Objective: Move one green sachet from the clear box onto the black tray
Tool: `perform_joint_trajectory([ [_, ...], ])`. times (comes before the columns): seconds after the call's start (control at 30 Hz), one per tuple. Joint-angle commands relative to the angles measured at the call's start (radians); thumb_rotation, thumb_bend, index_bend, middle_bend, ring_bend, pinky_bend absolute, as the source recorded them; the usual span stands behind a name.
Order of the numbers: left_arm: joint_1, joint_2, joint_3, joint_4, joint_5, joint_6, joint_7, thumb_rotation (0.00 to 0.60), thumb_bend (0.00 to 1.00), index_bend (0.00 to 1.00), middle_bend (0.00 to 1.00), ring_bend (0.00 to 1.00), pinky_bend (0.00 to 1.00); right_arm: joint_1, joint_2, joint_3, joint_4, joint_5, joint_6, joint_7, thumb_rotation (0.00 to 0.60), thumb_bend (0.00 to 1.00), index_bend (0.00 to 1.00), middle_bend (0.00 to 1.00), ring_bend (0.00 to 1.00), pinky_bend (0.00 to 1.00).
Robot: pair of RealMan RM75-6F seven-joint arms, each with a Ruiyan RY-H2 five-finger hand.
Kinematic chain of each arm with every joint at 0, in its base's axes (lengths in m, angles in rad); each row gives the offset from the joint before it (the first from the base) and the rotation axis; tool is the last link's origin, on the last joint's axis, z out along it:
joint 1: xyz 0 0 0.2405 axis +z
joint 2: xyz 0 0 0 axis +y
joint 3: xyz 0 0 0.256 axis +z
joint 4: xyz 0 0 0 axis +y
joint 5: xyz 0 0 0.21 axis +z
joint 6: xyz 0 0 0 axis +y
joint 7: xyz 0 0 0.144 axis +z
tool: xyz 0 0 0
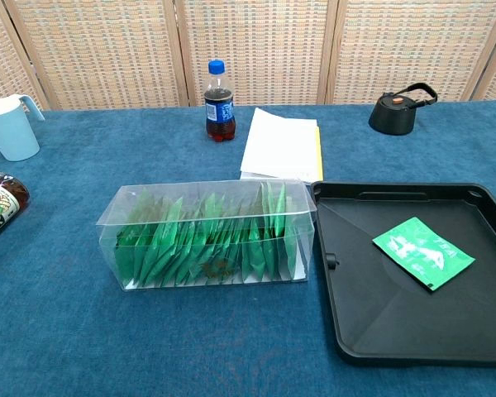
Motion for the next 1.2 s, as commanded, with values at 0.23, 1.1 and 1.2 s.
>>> perform_joint_trajectory([
  [0.23,0.007,0.001,0.001,-0.005,0.009,0.017,-0.005,0.600,0.10,0.00,0.00,0.00,0.00,0.017,0.012,-0.016,-0.016,-0.020,-0.038,0.026,0.600,0.00,0.00,0.00,0.00,0.00],
  [1.1,-0.014,-0.011,-0.018,0.009,-0.045,-0.023,-0.005,0.600,0.10,0.00,0.00,0.00,0.00,0.694,-0.139,0.146,-0.244,0.130,-0.815,0.083,0.600,0.04,0.14,0.00,0.00,0.00],
  [1.2,-0.015,-0.007,-0.021,0.012,-0.054,-0.031,-0.018,0.600,0.10,0.00,0.00,0.00,0.00,0.743,-0.235,0.140,-0.200,0.232,-0.841,-0.029,0.600,0.12,0.14,0.00,0.00,0.00],
])
